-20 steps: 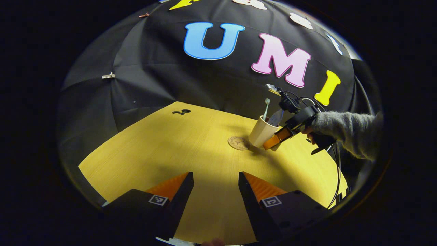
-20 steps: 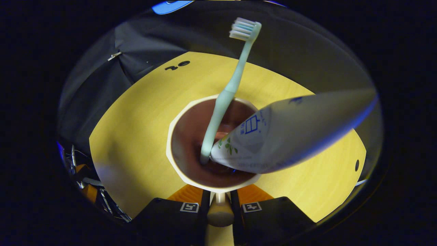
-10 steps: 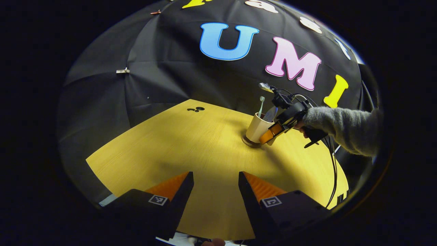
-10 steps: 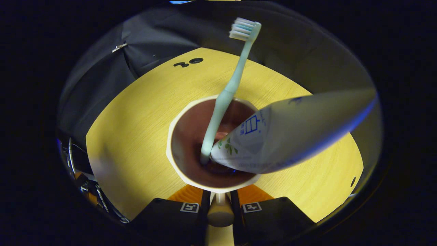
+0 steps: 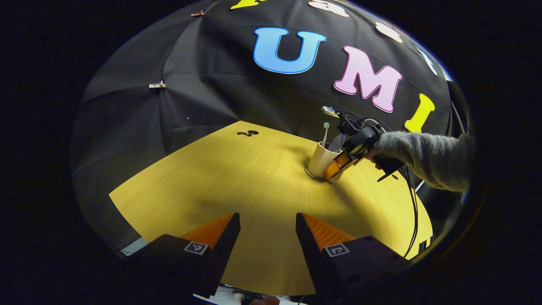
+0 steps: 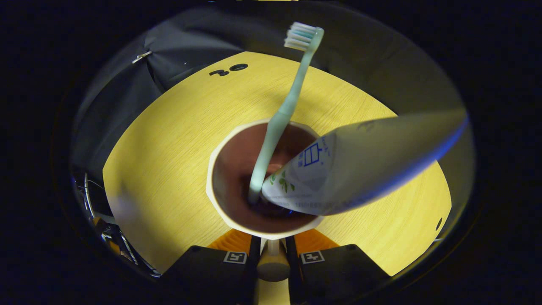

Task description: Put the toothbrush and toothpaste on the desktop into the cup, then pick up the cup and place it on the coaster on the desktop.

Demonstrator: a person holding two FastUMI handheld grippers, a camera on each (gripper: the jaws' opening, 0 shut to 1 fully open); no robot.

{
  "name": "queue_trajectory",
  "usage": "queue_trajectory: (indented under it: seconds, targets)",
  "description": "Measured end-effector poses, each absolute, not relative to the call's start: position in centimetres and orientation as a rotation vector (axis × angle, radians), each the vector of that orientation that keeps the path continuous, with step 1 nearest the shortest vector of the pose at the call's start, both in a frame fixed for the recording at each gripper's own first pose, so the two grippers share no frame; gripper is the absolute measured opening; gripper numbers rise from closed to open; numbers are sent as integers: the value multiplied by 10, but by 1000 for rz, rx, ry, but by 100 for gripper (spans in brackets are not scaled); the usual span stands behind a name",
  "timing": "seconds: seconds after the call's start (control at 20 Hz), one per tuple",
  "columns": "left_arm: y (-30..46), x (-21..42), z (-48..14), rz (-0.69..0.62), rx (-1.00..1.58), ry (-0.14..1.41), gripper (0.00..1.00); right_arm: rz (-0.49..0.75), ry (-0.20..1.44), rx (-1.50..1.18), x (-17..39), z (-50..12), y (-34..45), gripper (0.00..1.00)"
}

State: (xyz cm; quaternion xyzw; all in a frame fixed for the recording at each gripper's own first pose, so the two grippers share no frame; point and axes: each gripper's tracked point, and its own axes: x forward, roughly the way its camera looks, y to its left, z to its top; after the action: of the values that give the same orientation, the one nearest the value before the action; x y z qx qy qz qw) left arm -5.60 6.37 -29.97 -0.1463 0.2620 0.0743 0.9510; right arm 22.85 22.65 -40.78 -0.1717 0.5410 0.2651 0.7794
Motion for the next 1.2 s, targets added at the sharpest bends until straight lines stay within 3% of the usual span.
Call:
queue_trajectory:
  seconds: [0.1,0.15,0.25,0.3,0.4,0.45,0.55,0.65,0.8,1.2]
  targets:
    - [62,-56,-298,148,-298,533,84,572,1177,-357,228,-408,228,27]
    - [61,-55,-297,148,-294,531,84,573,1178,-354,228,-408,228,27]
    - [59,-54,-294,143,-286,531,84,575,1170,-362,227,-404,225,41]
    - [58,-54,-293,142,-280,531,84,575,1162,-359,229,-399,224,29]
    - [56,-55,-287,138,-271,532,84,573,1157,-326,228,-394,225,51]
    - [56,-55,-284,137,-267,532,84,568,1151,-316,228,-390,225,70]
    - [54,-56,-276,130,-257,531,84,565,1133,-299,226,-379,224,88]
    - [52,-56,-266,122,-239,530,84,562,1126,-263,220,-365,221,85]
    - [45,-52,-245,102,-212,515,84,572,1087,-191,206,-329,220,98]
    - [19,-21,-179,-3,-142,438,84,513,871,-17,154,-208,186,98]
